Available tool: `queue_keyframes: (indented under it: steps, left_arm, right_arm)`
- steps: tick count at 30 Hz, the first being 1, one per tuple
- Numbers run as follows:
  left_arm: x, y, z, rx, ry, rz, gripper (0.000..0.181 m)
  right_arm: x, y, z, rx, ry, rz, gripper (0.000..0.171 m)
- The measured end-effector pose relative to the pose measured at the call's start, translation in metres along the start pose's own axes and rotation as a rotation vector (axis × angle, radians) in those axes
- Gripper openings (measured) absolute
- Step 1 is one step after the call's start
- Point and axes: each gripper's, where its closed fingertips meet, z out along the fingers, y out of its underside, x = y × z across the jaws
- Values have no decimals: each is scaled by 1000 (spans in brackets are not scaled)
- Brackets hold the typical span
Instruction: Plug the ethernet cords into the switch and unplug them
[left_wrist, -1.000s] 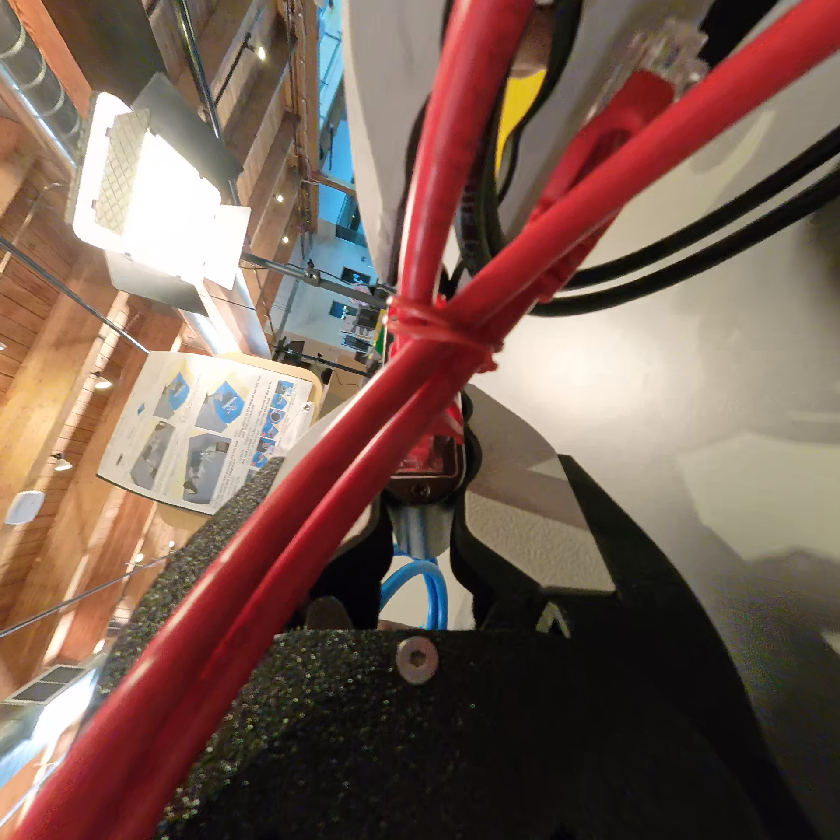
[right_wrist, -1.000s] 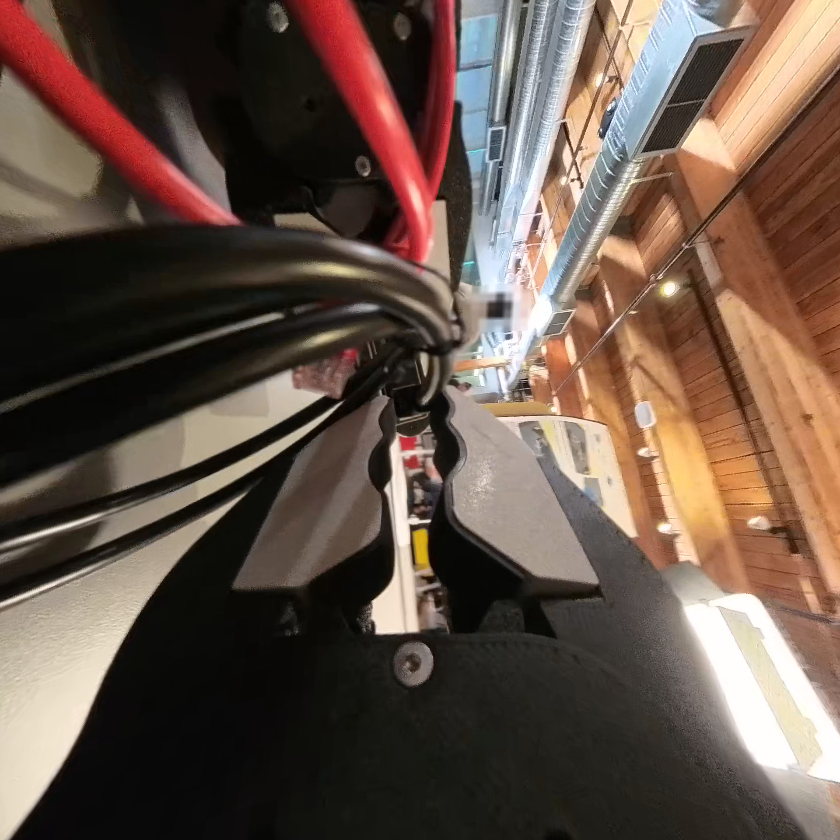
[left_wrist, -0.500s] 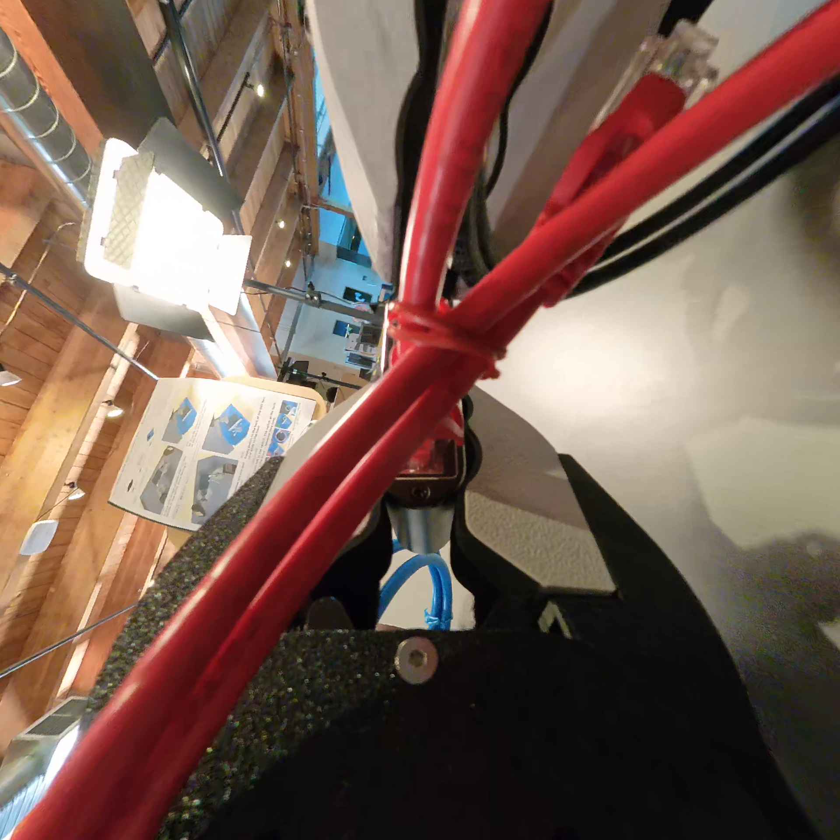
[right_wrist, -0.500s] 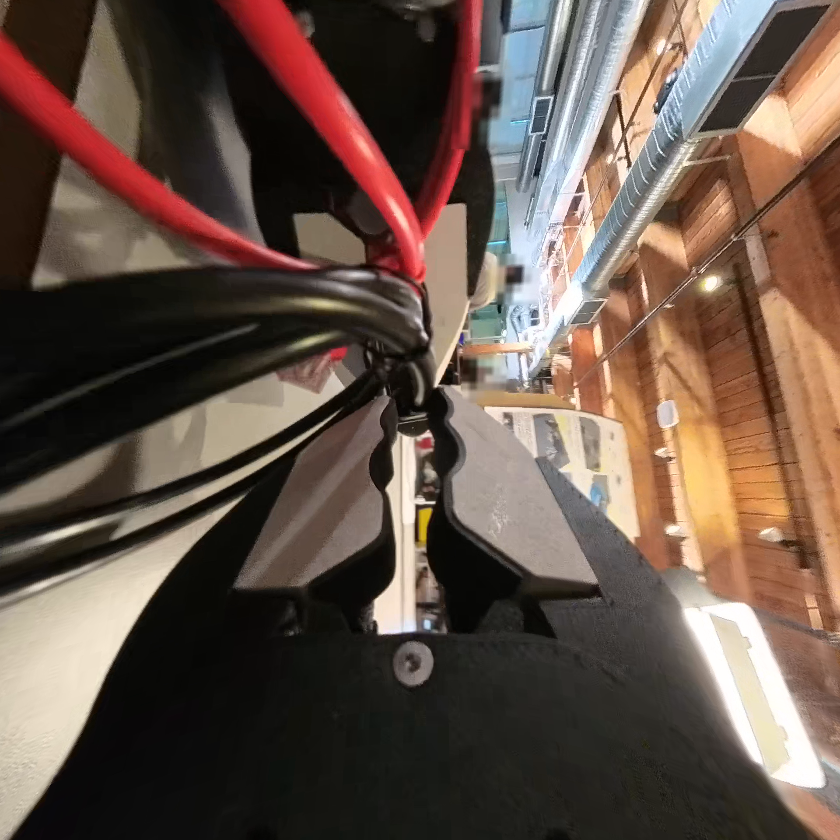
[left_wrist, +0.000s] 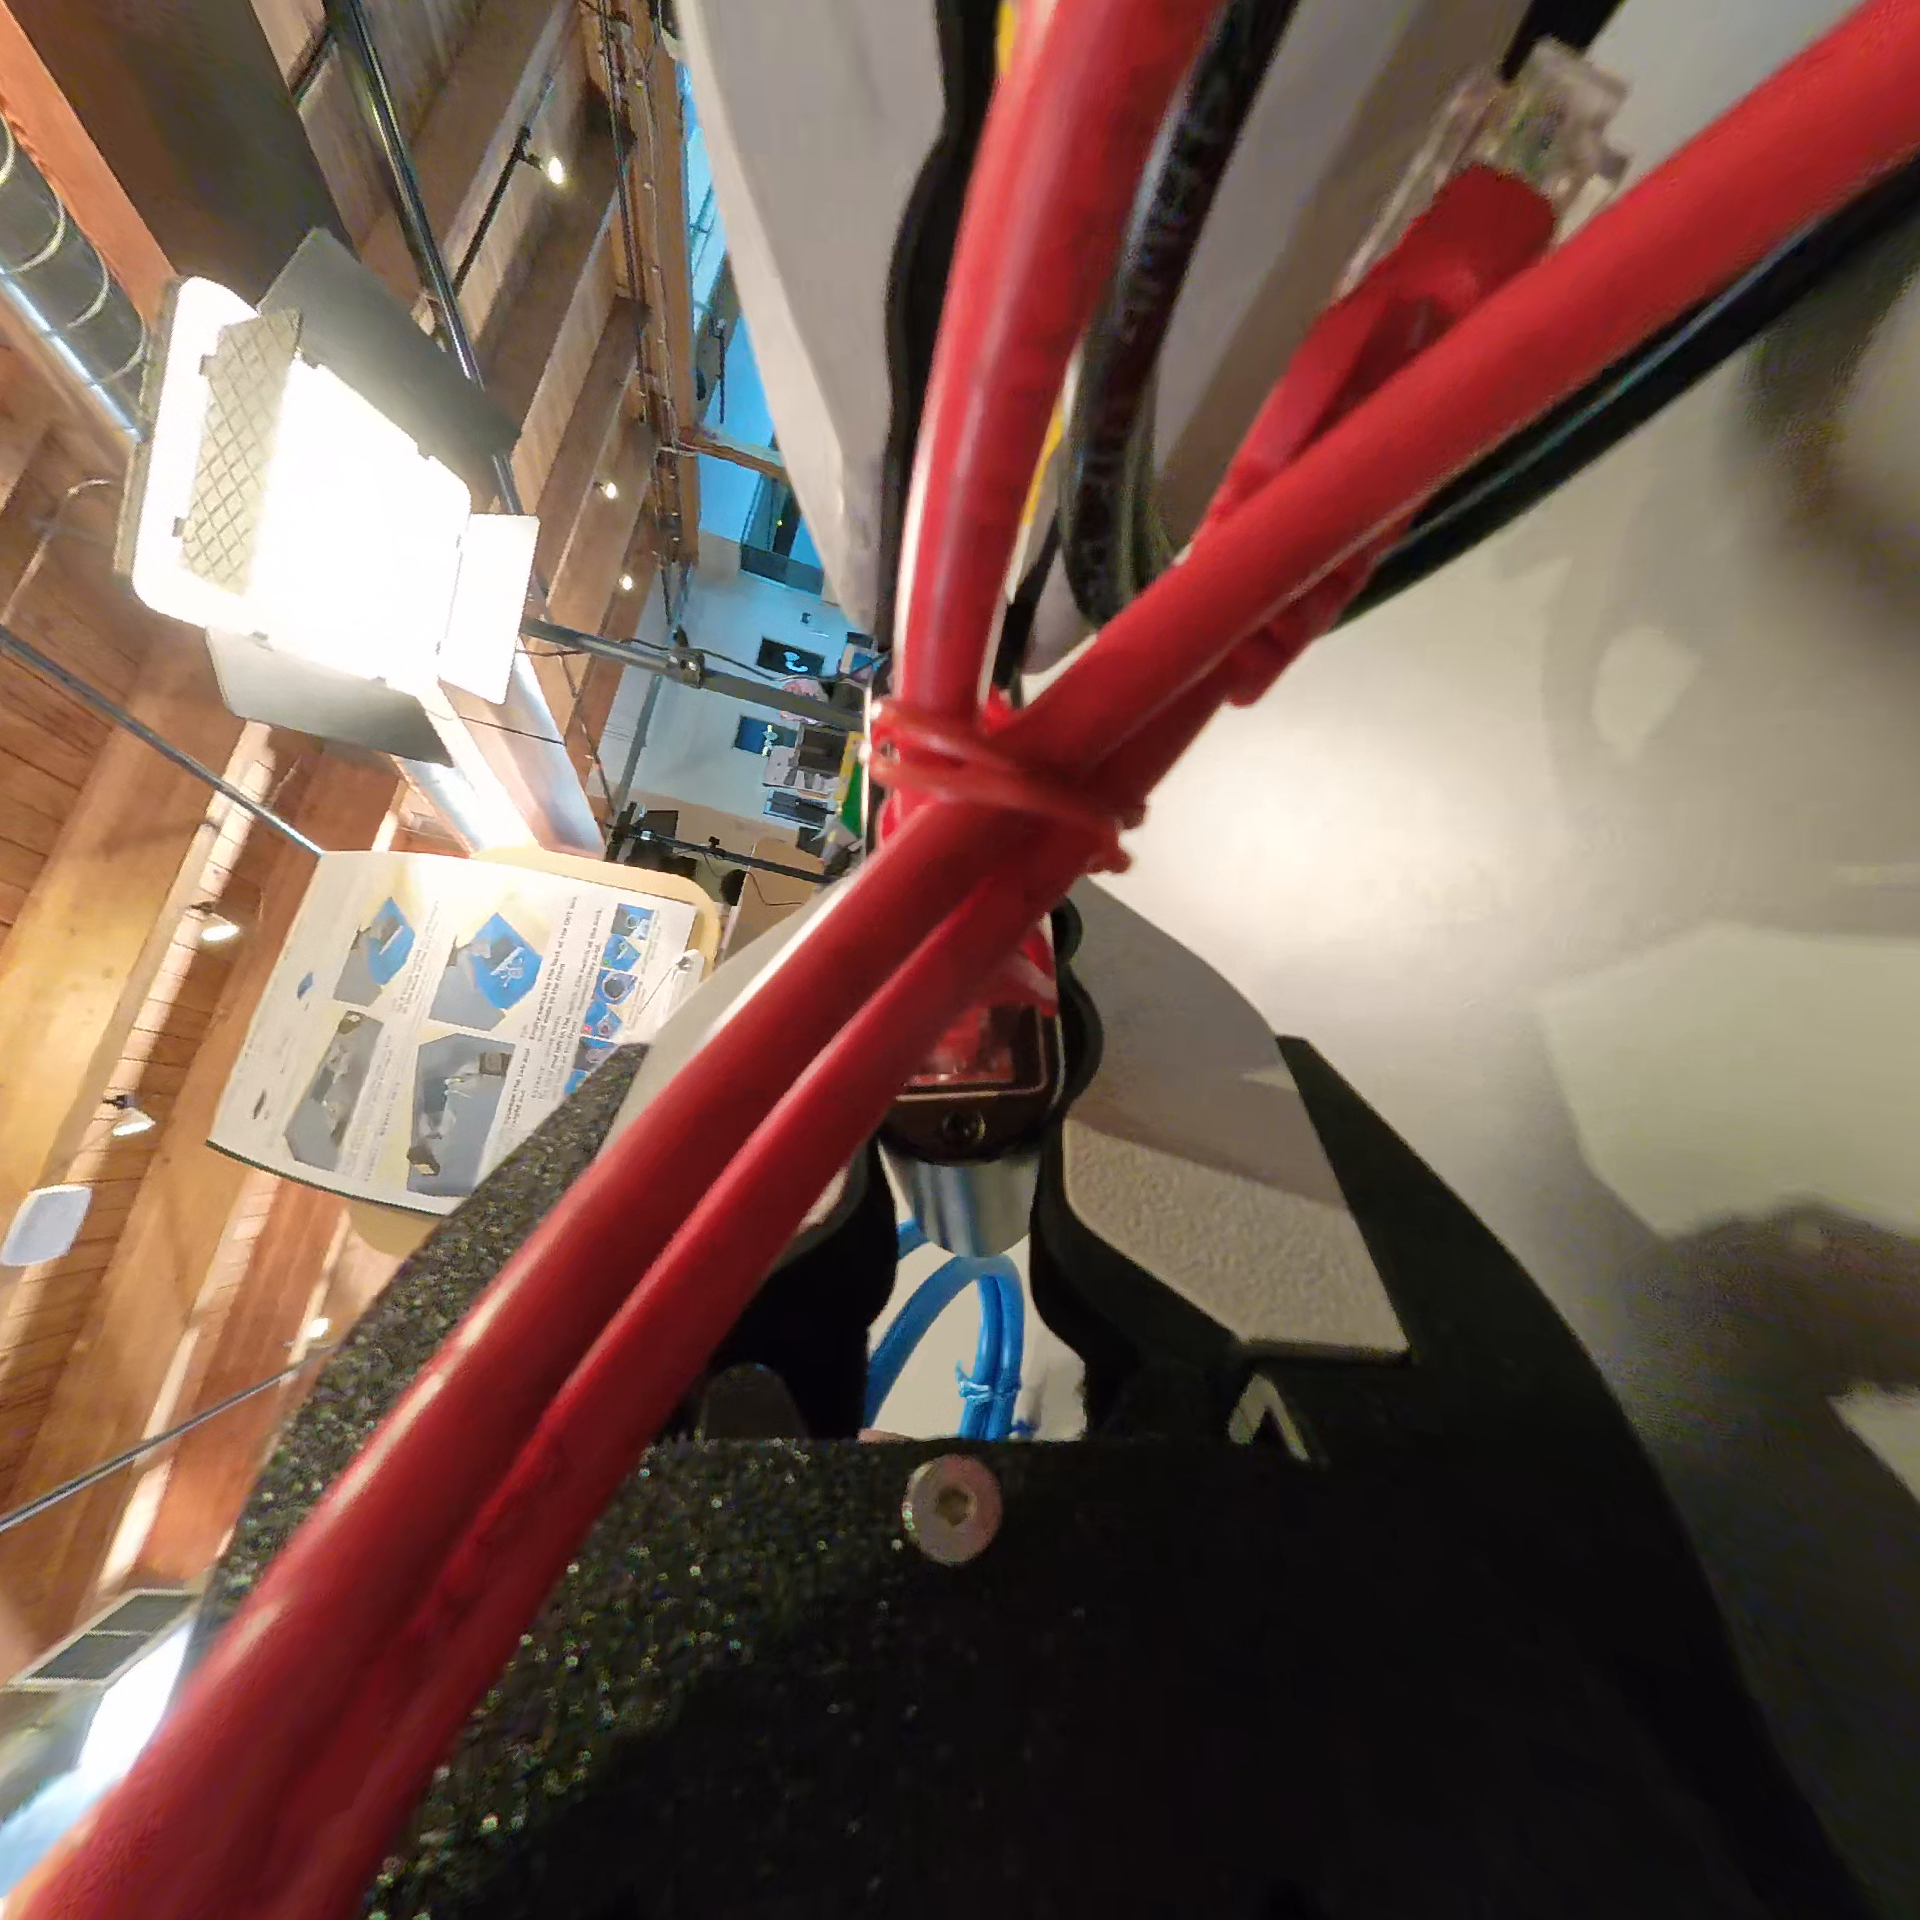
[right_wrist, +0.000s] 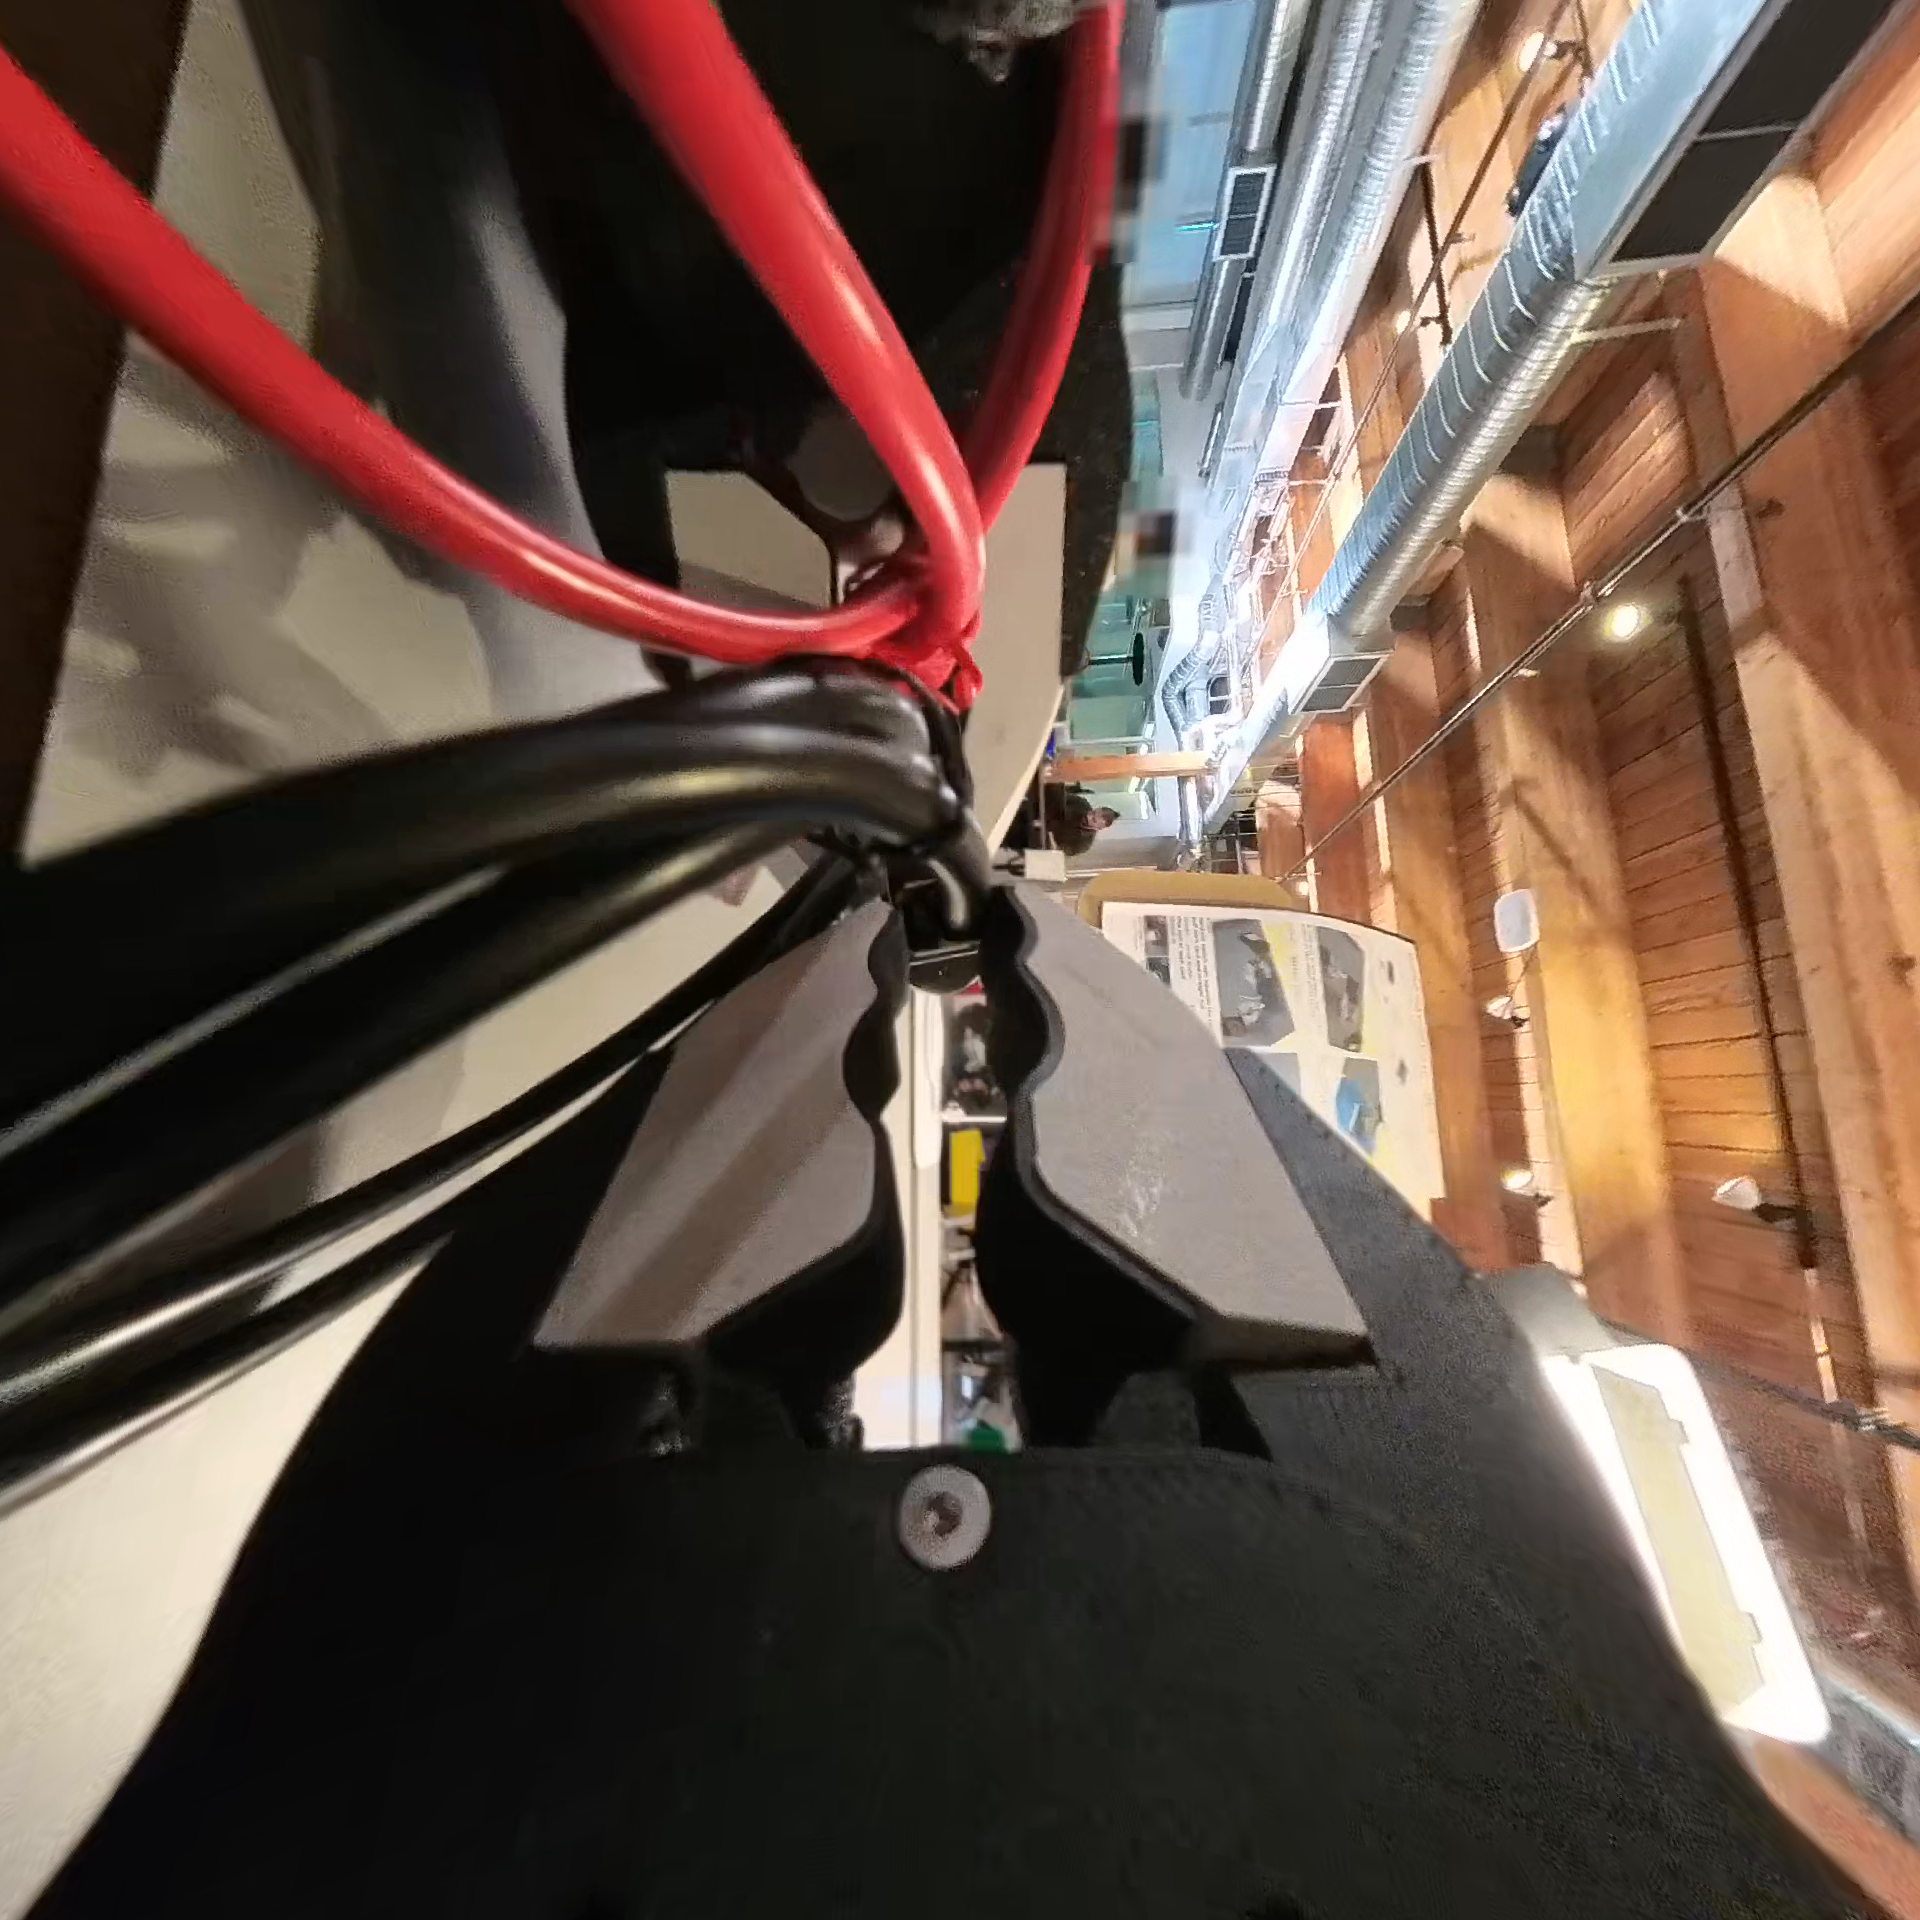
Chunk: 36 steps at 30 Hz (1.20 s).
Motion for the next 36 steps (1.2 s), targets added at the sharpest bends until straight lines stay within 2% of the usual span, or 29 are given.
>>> queue_keyframes:
  steps: [3,6,10,13,19,22,25,29,33,36]
  left_arm:
    - [0,-3,1,-16,-27,60,32]
    - [-4,-6,3,-16,-49,55,32]
    - [-2,-4,4,-24,-41,71,32]
    - [-1,-4,4,-6,-26,53,32]
    - [-4,-2,6,-35,-39,39,32]
    - [-2,-1,5,-36,-40,76,32]
    - [-2,0,7,-53,-44,73,32]
    - [-2,-2,7,-29,-44,93,32]
    - [-4,-3,11,-51,-56,70,32]
    - [-3,-4,9,-27,-42,58,32]
  right_arm:
    - [-1,3,-3,-32,-28,-79,13]
    - [4,4,-6,6,-42,54,13]
    - [1,6,-6,18,-51,116,12]
    - [0,4,-6,-21,-43,5,13]
    - [4,9,-4,62,-51,273,12]
    - [0,6,-4,19,-45,157,12]
    - [1,10,-4,16,-50,159,12]
    - [-2,8,-6,-58,-44,-27,12]
    - [4,15,-8,12,-55,167,12]
    - [2,11,-8,-38,-42,80,12]
